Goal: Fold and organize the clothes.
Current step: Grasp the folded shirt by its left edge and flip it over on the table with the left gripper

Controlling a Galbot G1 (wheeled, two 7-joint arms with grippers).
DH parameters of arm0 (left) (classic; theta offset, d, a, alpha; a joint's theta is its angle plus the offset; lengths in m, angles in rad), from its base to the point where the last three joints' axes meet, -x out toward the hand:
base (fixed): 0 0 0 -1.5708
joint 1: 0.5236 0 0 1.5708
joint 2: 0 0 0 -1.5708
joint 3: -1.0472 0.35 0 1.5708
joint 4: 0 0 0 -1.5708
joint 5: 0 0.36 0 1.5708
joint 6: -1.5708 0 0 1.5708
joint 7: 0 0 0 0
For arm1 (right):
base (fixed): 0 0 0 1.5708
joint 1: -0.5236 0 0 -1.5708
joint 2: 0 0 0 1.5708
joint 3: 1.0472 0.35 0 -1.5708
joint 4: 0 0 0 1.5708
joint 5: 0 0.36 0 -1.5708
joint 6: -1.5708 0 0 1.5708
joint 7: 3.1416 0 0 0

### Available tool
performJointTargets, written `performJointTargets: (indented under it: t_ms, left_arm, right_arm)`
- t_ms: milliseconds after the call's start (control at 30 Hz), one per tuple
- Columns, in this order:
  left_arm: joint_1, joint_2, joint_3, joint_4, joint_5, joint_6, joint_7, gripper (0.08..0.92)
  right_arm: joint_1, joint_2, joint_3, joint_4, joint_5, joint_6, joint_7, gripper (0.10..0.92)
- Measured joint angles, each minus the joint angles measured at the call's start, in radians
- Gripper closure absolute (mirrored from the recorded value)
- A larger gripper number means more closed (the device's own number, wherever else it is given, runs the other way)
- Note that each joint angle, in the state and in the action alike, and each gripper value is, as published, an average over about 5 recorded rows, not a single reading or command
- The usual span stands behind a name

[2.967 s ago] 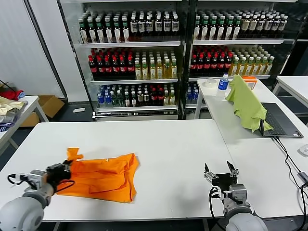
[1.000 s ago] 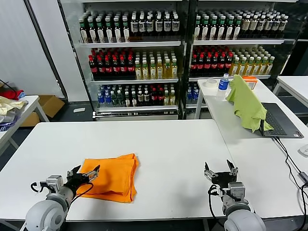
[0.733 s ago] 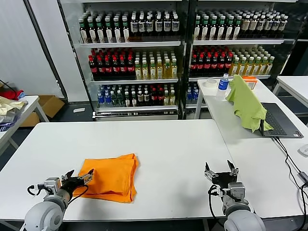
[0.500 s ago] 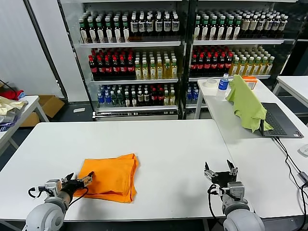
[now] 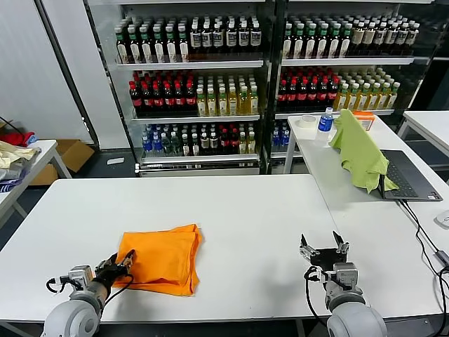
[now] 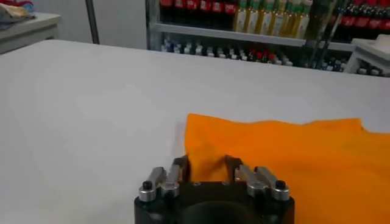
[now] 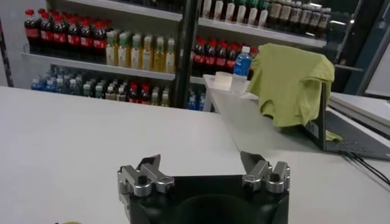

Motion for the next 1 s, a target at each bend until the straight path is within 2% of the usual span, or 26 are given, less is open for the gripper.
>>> performJointTargets:
  t_ms: [300,400,633,900,1000]
  left_arm:
    - [0.005,0.01,0.003,-0.032,0.02,-0.001,0.007,0.837]
    - [0.002,0.03,-0.019,-0.059,0.032,0.013,0.018,0.888]
    - [0.028,0.104,-0.131,-0.08,0.109,0.038,0.063,0.894]
    - [0.103,0.225,-0.377,-0.015,0.226,0.051,0.207,0.894]
    - [0.121,0.246,-0.431,-0.015,0.24,0.055,0.232,0.894]
  right_arm:
    - [0.003,-0.007,0.009,0.0,0.0,0.0,-0.001,0.203]
    - [0.002,-0.008,0.015,0.0,0.0,0.0,-0.002,0.203]
    - [0.002,-0.01,0.033,0.006,0.0,-0.001,-0.008,0.203]
    - [0.011,-0.01,0.048,0.004,0.006,-0.001,-0.012,0.203]
    - [0.015,-0.006,0.047,-0.002,0.005,-0.001,-0.013,0.203]
